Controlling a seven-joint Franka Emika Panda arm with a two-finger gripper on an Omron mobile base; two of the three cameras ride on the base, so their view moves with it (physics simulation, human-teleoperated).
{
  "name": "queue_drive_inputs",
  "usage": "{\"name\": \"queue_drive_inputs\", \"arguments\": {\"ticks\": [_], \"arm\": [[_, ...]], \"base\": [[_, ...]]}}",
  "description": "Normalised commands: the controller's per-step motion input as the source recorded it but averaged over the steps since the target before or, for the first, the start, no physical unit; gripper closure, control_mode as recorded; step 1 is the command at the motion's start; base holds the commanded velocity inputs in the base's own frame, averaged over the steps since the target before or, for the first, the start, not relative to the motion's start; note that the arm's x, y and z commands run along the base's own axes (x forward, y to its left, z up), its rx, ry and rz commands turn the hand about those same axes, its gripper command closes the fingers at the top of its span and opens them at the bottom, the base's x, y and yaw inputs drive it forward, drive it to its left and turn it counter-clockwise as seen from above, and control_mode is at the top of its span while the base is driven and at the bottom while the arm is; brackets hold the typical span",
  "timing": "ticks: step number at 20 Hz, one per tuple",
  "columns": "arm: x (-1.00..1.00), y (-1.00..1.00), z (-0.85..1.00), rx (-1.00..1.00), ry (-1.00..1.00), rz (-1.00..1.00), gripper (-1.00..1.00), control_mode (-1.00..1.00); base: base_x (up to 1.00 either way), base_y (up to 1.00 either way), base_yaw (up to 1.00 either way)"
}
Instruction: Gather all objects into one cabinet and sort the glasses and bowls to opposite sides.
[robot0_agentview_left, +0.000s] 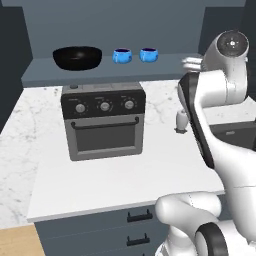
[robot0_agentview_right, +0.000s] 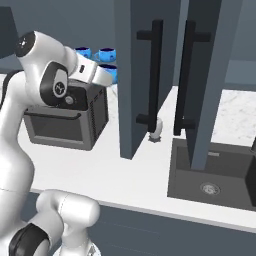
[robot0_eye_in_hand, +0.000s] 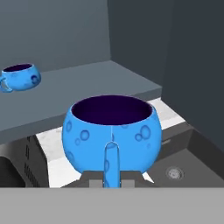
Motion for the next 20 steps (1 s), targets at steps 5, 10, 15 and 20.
{"name": "queue_drive_inputs", "arguments": {"ticks": [5,10,15,20], "arm": [[0.59,-0.15,0.0,0.0,0.18,0.0,1.0,-1.0],[0.62,-0.2,0.01,0.0,0.1,0.0,1.0,-1.0],[0.02,-0.16,0.01,0.0,-0.17,0.01,1.0,-1.0],[0.24,-0.08,0.0,0.0,-0.07,0.01,1.0,-1.0]], "base": [[0.0,0.0,0.0],[0.0,0.0,0.0],[0.0,0.0,0.0],[0.0,0.0,0.0]]}}
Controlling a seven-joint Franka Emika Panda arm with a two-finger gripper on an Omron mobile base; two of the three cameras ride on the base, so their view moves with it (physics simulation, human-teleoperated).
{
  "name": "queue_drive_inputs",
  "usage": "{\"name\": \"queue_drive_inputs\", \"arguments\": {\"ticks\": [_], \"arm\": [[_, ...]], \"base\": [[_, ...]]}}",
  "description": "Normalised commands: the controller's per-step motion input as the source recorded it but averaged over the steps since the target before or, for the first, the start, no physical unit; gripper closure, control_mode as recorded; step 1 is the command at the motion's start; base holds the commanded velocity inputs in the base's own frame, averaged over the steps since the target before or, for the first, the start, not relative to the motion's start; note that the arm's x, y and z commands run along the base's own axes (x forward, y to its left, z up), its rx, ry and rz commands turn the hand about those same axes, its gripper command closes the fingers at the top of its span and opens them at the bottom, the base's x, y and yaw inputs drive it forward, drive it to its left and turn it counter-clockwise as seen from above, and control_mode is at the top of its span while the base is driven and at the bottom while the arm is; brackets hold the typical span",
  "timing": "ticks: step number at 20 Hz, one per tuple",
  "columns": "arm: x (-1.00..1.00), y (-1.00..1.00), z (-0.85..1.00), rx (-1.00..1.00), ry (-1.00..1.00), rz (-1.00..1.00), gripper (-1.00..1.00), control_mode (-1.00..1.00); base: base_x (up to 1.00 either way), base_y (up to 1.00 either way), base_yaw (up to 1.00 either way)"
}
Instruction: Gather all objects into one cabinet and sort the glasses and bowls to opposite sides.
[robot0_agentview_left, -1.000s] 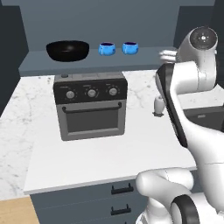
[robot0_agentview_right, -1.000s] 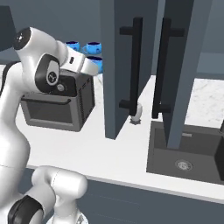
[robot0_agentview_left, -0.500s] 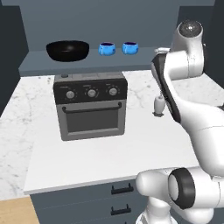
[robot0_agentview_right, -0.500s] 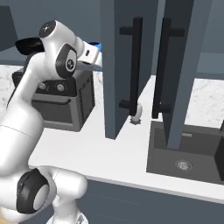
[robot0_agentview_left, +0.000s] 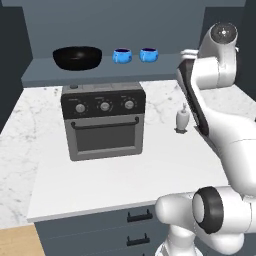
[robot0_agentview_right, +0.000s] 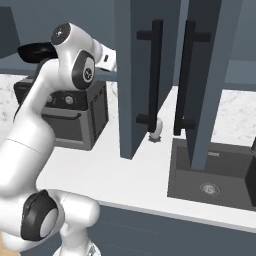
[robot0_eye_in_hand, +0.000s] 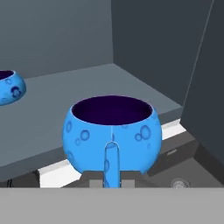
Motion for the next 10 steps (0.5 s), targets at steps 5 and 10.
{"name": "queue_drive_inputs", "arguments": {"ticks": [5,10], "arm": [[0.55,0.0,-0.07,0.0,0.02,0.0,1.0,-1.0],[0.6,-0.02,-0.06,0.0,0.08,0.0,1.0,-1.0]], "base": [[0.0,0.0,0.0],[0.0,0.0,0.0]]}}
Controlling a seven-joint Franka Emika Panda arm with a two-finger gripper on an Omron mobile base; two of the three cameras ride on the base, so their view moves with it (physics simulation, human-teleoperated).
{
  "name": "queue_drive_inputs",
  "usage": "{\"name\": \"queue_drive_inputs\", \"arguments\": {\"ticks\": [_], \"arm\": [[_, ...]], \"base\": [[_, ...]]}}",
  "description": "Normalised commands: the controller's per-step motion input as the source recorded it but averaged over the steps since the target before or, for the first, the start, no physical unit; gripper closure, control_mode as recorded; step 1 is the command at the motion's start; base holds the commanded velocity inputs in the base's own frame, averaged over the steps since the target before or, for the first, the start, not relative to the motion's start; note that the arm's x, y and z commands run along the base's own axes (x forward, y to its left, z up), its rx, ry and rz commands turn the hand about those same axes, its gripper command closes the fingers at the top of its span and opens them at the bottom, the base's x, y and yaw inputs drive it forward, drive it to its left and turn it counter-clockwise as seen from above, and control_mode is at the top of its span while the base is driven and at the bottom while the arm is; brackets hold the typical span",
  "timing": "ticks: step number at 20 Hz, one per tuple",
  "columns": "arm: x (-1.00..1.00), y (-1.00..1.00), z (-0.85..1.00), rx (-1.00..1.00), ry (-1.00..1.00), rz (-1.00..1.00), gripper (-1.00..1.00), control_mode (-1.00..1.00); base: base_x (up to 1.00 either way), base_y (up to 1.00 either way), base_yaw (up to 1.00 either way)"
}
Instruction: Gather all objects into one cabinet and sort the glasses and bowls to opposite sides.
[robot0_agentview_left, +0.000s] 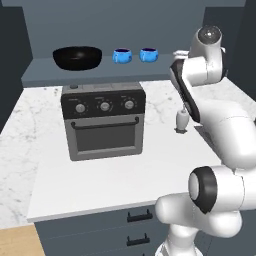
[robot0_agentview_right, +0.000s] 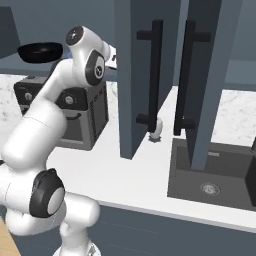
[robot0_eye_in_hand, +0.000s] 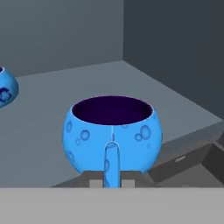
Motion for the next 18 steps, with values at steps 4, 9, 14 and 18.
{"name": "queue_drive_inputs", "arguments": {"ticks": [4,9,14,18], "arm": [[0.61,-0.16,-0.05,0.0,0.03,0.0,1.0,-1.0],[0.53,-0.29,-0.09,0.0,0.01,0.02,1.0,-1.0],[0.49,-0.25,-0.1,0.0,0.0,0.03,1.0,-1.0],[0.55,-0.13,-0.04,0.0,0.01,0.01,1.0,-1.0]], "base": [[0.0,0.0,0.0],[0.0,0.0,0.0],[0.0,0.0,0.0],[0.0,0.0,0.0]]}}
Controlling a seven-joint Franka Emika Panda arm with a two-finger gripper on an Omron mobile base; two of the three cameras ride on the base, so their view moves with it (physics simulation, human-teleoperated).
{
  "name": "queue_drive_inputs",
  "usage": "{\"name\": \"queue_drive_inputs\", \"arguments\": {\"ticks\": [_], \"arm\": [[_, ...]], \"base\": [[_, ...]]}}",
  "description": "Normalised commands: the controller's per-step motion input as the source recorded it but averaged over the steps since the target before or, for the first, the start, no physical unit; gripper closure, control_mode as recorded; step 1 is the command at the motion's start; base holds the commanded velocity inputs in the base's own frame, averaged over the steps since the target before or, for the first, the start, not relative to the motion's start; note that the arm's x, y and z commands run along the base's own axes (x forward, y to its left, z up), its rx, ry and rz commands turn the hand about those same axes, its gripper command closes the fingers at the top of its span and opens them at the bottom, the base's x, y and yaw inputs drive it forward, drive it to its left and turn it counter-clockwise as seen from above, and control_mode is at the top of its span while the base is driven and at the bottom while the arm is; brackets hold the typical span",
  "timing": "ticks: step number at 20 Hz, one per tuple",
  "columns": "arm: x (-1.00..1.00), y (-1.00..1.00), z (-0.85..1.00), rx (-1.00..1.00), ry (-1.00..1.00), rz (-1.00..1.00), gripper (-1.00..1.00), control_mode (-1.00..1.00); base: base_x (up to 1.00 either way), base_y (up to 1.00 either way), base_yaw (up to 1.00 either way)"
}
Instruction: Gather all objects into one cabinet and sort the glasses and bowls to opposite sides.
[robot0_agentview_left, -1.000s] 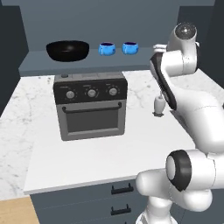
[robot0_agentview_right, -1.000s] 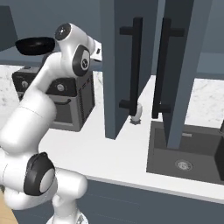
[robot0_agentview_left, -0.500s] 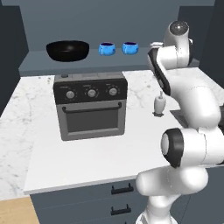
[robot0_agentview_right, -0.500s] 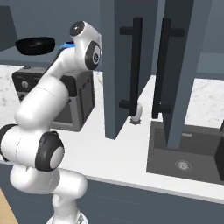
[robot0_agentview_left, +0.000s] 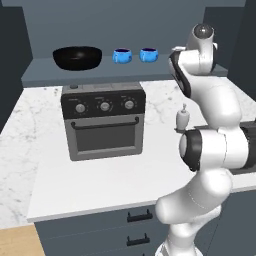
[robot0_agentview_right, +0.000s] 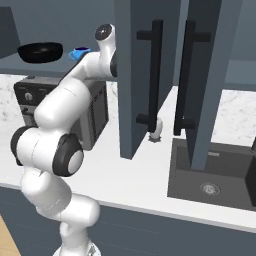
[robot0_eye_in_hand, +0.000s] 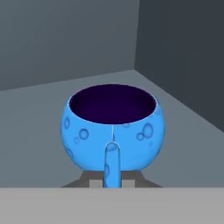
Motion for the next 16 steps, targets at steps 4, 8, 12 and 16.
{"name": "queue_drive_inputs", "arguments": {"ticks": [4,8,12,16], "arm": [[0.56,-0.15,-0.04,0.0,0.0,0.01,1.0,-1.0],[0.57,-0.18,-0.05,0.0,0.0,0.0,1.0,-1.0],[0.49,-0.27,-0.11,0.0,0.0,0.0,1.0,-1.0],[0.47,-0.2,-0.08,0.0,0.0,0.0,1.0,-1.0]], "base": [[0.0,0.0,0.0],[0.0,0.0,0.0],[0.0,0.0,0.0],[0.0,0.0,0.0]]}}
